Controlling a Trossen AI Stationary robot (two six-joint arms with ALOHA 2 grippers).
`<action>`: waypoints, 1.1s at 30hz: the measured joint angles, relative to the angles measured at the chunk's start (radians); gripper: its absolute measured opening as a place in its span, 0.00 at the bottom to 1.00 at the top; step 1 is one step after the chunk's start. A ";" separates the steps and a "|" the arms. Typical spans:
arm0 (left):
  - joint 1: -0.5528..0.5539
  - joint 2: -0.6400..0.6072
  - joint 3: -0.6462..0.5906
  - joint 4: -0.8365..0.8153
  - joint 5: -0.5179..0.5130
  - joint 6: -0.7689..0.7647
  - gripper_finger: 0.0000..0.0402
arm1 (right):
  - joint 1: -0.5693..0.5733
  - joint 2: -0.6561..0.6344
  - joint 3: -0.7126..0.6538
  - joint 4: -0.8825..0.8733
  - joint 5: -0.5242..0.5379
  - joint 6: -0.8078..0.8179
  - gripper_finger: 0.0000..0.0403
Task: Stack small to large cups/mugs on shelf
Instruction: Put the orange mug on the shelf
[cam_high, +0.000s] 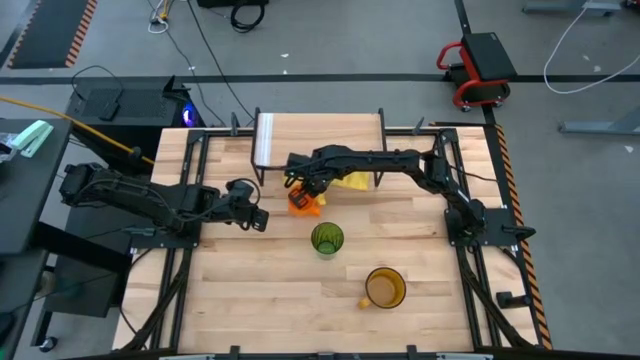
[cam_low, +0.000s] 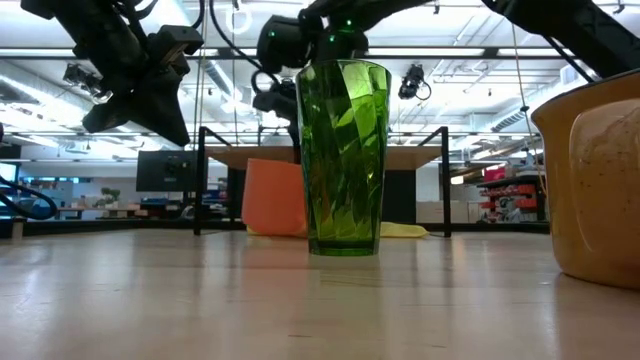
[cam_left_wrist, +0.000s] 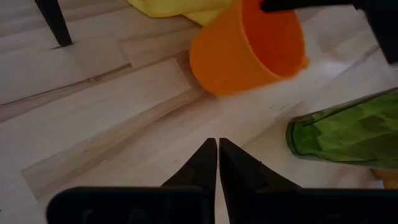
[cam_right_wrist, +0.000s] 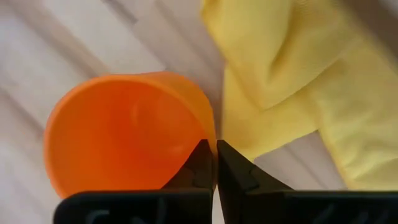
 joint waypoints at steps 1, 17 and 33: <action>0.000 0.000 0.000 0.000 0.000 0.000 0.07 | 0.007 -0.005 0.005 -0.018 -0.003 0.003 0.02; 0.000 0.000 0.000 0.001 0.022 0.006 0.06 | 0.008 -0.045 0.310 -0.320 0.002 -0.026 0.01; 0.000 0.000 0.000 0.001 0.027 0.002 0.03 | -0.146 -0.256 0.315 -0.467 0.043 -0.042 0.01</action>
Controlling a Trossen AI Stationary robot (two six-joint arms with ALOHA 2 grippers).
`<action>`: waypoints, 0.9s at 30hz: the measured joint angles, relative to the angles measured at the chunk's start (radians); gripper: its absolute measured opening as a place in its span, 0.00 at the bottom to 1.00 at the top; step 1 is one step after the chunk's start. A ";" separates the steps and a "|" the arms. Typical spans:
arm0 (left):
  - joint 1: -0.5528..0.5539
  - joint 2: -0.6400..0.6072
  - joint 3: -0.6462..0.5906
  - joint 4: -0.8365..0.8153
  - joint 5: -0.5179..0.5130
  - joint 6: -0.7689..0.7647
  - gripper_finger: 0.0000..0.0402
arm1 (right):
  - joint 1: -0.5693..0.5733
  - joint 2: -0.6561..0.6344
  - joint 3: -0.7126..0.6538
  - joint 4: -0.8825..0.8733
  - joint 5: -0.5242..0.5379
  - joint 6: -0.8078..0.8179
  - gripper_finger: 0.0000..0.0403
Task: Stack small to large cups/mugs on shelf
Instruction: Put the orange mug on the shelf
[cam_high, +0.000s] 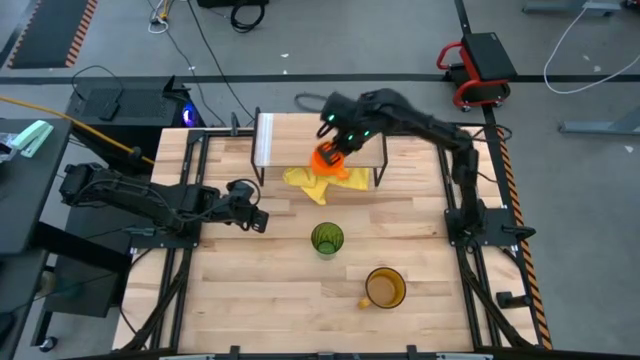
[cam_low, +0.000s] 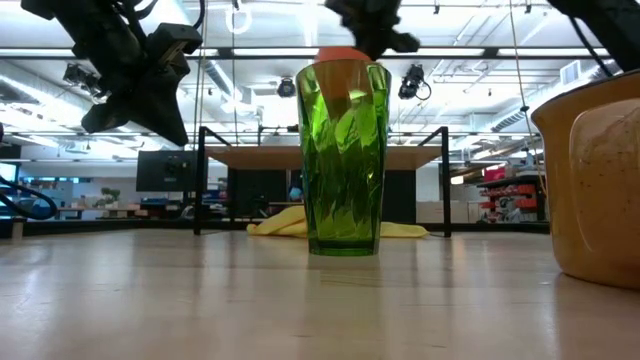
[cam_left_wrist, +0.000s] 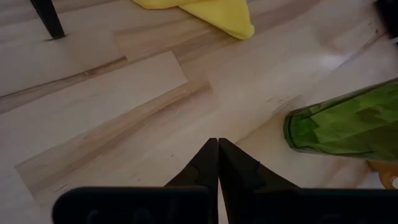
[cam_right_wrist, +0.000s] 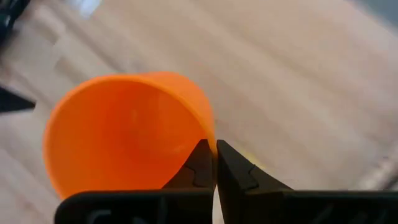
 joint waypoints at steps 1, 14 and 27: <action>0.000 0.000 0.000 0.000 0.000 -0.003 0.04 | -0.017 -0.015 0.000 -0.010 0.007 0.000 0.01; 0.000 0.000 0.000 0.000 0.000 -0.039 0.05 | -0.227 -0.073 0.000 -0.030 0.006 -0.059 0.01; 0.000 0.000 0.000 0.000 0.019 -0.065 0.06 | -0.234 0.012 -0.001 -0.030 -0.019 -0.124 0.01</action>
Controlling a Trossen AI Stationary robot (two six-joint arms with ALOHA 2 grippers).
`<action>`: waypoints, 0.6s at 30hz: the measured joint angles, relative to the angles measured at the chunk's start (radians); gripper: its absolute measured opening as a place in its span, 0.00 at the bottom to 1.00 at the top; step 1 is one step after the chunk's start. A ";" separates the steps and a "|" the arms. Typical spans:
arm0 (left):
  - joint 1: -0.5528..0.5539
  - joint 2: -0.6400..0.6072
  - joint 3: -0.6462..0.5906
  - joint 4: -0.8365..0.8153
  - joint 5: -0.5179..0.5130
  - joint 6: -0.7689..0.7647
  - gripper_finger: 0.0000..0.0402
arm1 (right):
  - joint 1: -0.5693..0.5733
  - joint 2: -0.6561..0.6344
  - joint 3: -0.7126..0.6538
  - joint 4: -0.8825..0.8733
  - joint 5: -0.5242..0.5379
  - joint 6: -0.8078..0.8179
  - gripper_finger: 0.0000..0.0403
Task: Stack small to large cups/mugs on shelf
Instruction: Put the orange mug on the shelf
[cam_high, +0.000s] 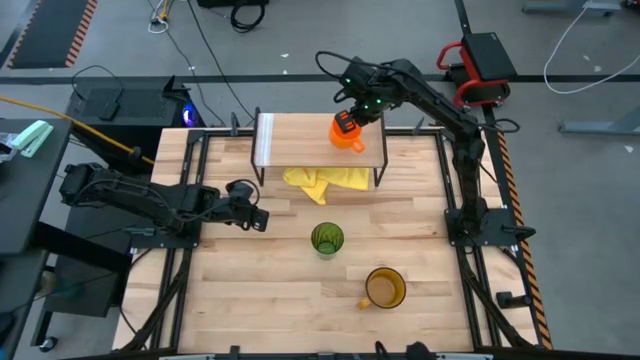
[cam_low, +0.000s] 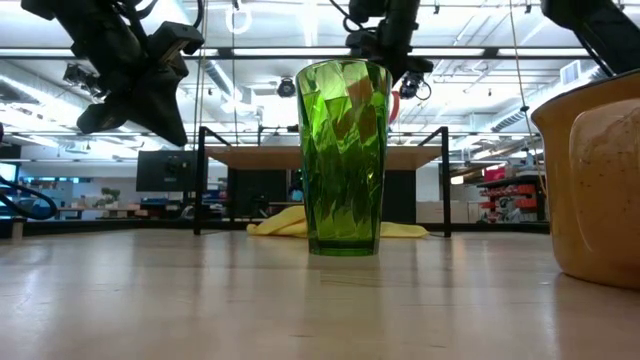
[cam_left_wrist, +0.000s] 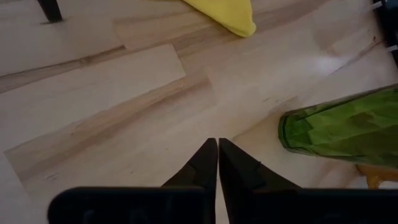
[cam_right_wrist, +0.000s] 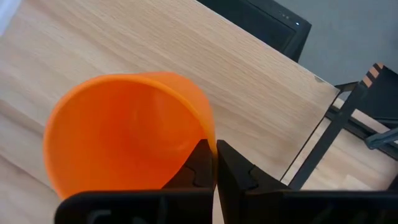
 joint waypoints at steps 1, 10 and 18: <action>0.000 0.000 0.000 0.000 0.000 0.000 0.06 | -0.003 0.000 0.000 0.000 0.000 -0.004 0.01; -0.003 0.000 0.000 0.000 0.001 -0.014 0.05 | -0.012 0.000 0.000 0.000 0.003 -0.032 0.01; -0.003 0.000 0.000 0.000 0.006 -0.013 0.04 | -0.010 0.000 0.000 0.000 -0.001 -0.051 0.01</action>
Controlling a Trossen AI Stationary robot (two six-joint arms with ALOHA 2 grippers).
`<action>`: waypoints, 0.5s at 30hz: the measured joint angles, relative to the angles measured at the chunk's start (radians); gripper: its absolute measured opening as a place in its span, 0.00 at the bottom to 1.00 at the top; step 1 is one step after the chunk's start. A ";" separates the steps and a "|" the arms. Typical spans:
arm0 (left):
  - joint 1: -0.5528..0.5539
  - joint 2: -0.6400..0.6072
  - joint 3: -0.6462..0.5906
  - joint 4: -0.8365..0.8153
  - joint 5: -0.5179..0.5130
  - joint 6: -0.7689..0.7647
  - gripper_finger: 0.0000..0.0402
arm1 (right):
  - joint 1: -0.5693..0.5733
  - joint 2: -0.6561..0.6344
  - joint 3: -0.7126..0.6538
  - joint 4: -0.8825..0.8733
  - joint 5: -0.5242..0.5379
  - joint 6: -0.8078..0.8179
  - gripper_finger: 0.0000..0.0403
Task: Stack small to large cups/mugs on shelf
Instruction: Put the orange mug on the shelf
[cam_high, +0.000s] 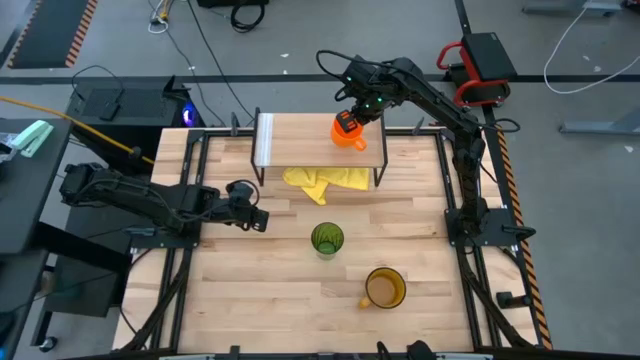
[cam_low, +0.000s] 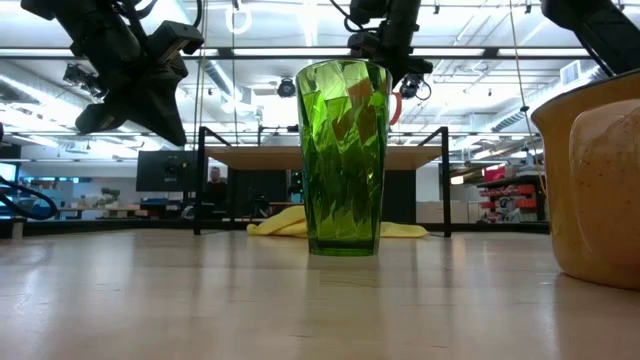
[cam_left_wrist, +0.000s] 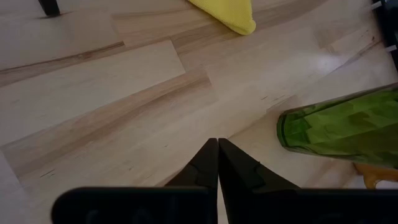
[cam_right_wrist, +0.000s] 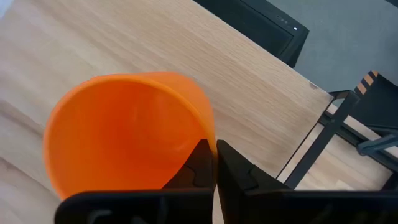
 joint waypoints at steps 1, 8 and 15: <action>0.000 0.000 0.000 0.000 0.000 0.000 0.05 | 0.000 0.000 0.000 0.000 0.000 -0.001 0.01; 0.000 0.000 0.000 0.000 0.000 0.006 0.06 | 0.000 0.000 0.000 0.000 0.000 -0.011 0.01; 0.000 0.000 0.000 0.000 0.000 0.021 0.03 | 0.001 -0.005 -0.049 0.002 -0.011 -0.016 0.01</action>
